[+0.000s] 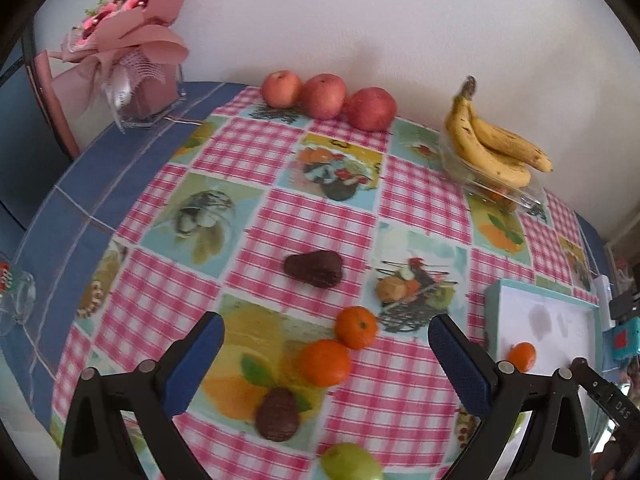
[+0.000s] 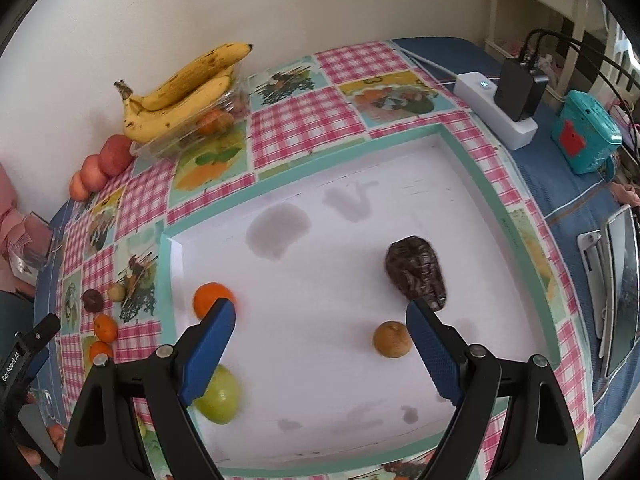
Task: Organize fruits
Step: 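Withdraw both open tools from the tray back toward the fruit, then close the left tool on a dark date while the right tool grasps a green pear, then carry the date and pear over the white tray while both tools hold them, then lower the date and pear into the tray while both tools open, then withdraw both open tools from the tray back toward the fruit, then grasp an elongated dark date with the left tool while the right tool grasps a small brown fruit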
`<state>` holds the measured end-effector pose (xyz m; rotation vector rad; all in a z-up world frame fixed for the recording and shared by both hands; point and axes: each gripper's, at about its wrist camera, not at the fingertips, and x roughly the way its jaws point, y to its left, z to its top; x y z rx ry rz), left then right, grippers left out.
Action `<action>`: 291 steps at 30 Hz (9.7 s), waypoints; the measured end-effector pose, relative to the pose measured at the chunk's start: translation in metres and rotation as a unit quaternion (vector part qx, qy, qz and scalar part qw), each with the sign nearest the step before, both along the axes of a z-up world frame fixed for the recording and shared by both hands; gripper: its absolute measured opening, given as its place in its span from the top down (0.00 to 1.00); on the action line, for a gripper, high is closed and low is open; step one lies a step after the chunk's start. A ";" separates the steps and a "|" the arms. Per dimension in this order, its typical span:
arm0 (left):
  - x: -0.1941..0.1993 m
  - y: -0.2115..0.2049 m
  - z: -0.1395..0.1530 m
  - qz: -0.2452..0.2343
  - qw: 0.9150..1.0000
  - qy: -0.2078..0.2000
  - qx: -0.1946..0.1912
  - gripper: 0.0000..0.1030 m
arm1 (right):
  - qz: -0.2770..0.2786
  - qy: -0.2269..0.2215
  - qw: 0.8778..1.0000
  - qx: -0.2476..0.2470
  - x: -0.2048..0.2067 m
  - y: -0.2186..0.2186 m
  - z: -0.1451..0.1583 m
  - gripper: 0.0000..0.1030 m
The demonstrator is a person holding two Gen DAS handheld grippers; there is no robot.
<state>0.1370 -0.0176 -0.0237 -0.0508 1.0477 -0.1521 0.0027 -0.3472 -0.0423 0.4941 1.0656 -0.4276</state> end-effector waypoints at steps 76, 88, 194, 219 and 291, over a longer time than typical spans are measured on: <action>-0.012 0.050 -0.074 0.001 0.980 0.186 -0.075 0.64 | 0.347 0.107 0.932 -0.002 0.052 0.264 -0.057 0.55; -0.015 0.056 -0.044 0.012 0.987 0.131 -0.093 0.65 | 0.315 0.070 0.946 0.012 0.048 0.234 -0.029 0.55; -0.129 -0.221 -0.043 -0.330 0.938 0.101 0.020 0.34 | -0.068 0.078 0.995 -0.016 -0.051 -0.062 -0.018 0.22; -0.051 -0.107 -0.015 -0.066 0.997 0.021 0.015 0.00 | -0.052 0.062 0.996 -0.035 -0.044 -0.050 -0.006 0.17; 0.074 0.079 -0.040 0.087 0.985 0.047 -0.143 0.06 | 0.191 -0.071 0.978 -0.047 0.134 0.166 0.014 0.33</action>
